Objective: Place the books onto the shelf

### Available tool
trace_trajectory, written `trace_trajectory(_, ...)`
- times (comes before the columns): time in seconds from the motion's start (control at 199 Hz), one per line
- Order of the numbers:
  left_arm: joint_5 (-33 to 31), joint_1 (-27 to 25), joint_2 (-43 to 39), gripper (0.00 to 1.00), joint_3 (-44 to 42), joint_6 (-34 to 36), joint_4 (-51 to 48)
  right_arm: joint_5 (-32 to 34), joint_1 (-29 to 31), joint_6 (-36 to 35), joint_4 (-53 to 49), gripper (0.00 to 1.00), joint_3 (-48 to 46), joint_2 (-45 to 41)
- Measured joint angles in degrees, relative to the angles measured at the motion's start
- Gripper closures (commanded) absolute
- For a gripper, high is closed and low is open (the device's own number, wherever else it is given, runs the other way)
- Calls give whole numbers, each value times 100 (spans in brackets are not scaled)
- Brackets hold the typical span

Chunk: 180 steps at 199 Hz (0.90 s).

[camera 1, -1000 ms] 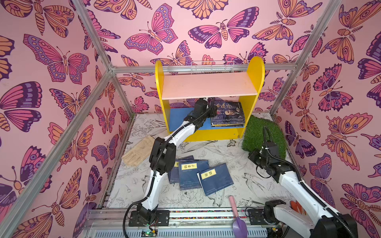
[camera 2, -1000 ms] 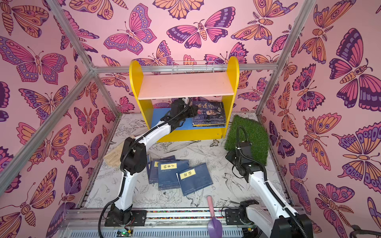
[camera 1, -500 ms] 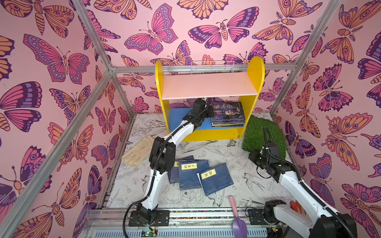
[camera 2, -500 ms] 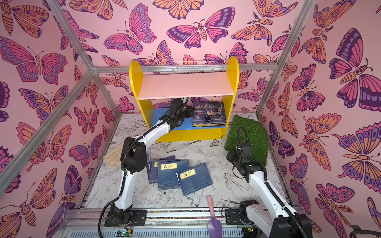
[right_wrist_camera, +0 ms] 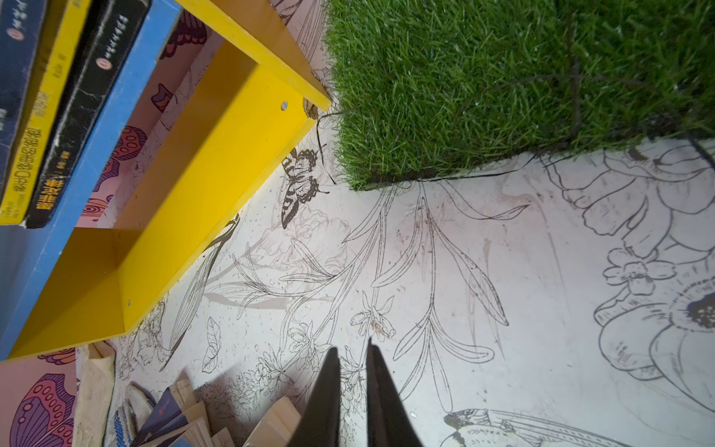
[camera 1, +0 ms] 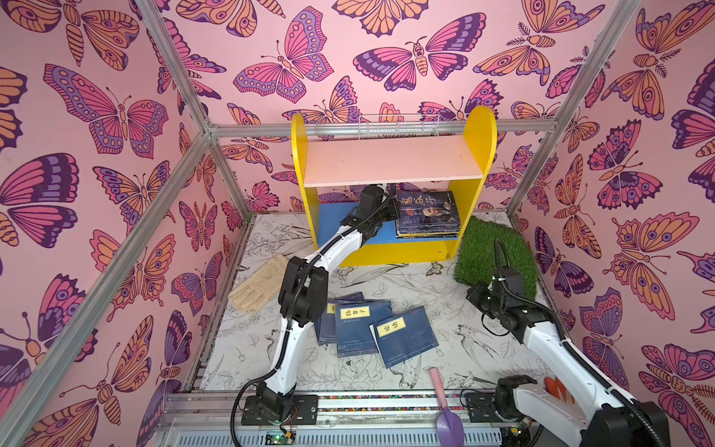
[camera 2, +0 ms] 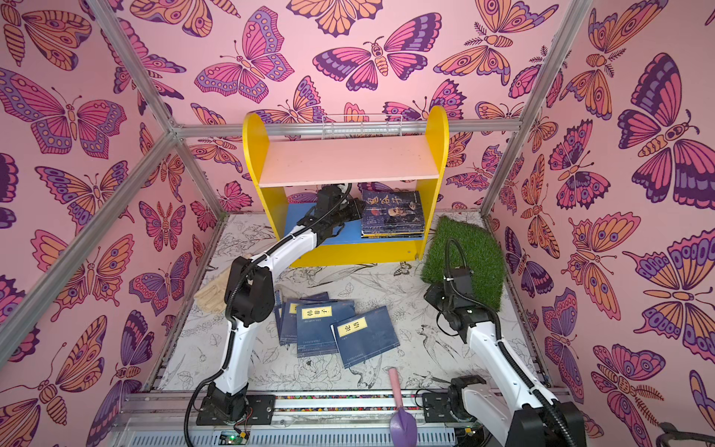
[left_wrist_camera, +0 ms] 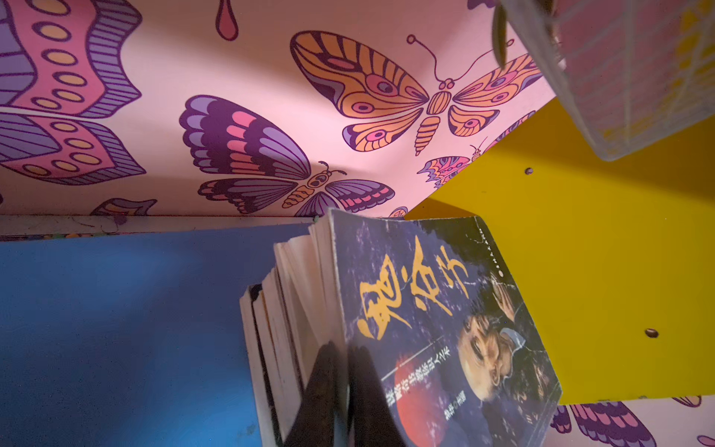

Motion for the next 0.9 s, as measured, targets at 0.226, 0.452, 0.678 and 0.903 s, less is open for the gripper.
trace_trajectory(0.226, 120, 2, -133, 100, -179, 0, 44, -79, 0, 2, -4, 87, 0, 55)
trace_trajectory(0.452, 240, 24, -210, 100, -258, 2, 44, -83, 0, 2, -33, 86, 0, 74)
trace_trajectory(0.678, 341, 37, -306, 100, -393, 11, 35, -83, -2, 2, -76, 86, 0, 74)
trace_trajectory(0.903, 361, 44, -310, 84, -402, 0, 37, -122, -2, 4, -81, 86, 0, 107)
